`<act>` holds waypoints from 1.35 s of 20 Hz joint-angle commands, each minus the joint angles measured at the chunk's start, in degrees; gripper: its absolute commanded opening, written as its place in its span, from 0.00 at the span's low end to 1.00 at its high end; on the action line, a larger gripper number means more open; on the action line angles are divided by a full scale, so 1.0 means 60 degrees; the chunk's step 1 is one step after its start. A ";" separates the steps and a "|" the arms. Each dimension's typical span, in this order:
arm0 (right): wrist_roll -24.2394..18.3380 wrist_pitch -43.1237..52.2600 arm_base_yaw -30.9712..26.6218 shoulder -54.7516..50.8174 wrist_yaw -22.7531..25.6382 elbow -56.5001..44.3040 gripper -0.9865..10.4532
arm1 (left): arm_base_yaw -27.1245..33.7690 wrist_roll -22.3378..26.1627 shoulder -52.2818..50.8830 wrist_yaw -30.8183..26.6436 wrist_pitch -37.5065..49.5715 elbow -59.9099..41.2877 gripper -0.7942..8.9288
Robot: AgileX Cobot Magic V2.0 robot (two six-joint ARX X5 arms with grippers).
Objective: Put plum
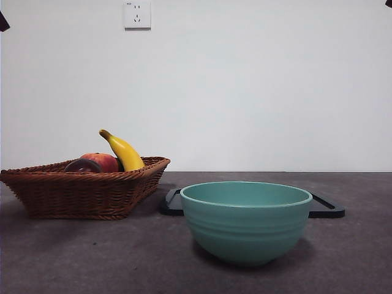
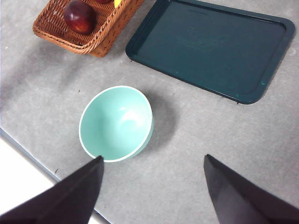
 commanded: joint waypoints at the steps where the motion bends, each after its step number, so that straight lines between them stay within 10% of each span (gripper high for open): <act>1: -0.0073 0.0066 0.0047 0.0069 -0.0015 0.0168 0.39 | -0.0022 0.0175 0.0047 0.0025 0.0102 0.0189 0.53; 27: 0.0000 0.0073 0.0051 0.0066 -0.0015 0.0168 0.39 | -0.1880 -0.0015 0.6506 -0.4124 0.1111 0.4510 0.53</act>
